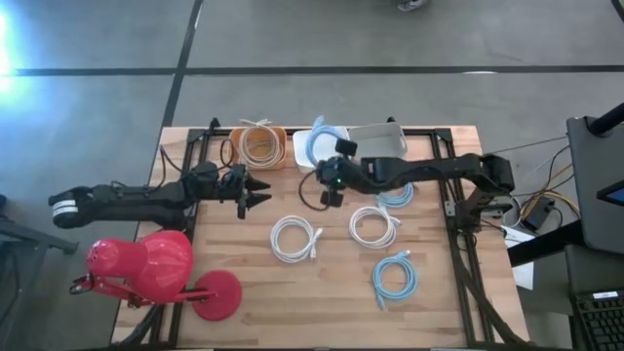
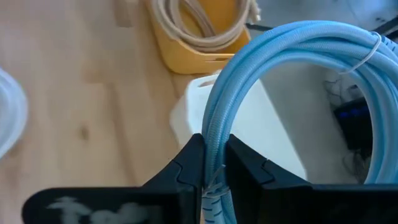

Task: Sort HDMI cables
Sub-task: Put the blue hdmi cable into the white bin

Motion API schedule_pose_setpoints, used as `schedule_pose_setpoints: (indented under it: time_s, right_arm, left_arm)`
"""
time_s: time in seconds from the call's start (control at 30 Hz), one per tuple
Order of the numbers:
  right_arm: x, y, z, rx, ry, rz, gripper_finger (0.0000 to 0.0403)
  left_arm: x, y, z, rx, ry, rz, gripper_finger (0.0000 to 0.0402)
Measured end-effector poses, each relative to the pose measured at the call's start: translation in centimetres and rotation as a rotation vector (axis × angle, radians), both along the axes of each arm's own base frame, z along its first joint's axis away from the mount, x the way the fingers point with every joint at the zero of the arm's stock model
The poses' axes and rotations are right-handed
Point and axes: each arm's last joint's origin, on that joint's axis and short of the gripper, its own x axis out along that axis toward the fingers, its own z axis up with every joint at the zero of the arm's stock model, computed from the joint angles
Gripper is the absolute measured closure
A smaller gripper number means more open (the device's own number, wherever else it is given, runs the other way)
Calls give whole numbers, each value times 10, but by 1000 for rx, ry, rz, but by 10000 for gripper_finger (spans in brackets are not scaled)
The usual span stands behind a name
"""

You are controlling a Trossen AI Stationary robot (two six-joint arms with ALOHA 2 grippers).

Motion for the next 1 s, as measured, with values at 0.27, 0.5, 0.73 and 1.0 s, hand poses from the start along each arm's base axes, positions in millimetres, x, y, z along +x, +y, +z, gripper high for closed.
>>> schedule_pose_setpoints:
  time_s: [0.27,0.5,0.73,1.0]
  right_arm:
    - [18,-65,-46,-42,55,-99,361]
    - [27,-95,-93,21,129,-134,358]
    - [39,-107,-111,-24,72,-132,355]
    - [40,-112,-122,-22,79,-140,331]
  left_arm:
    - [0,0,0,-6,-1,4,189]
    - [0,0,-1,-3,6,4,189]
    - [0,0,-1,-4,9,4,189]
    - [0,0,-1,-5,10,4,189]
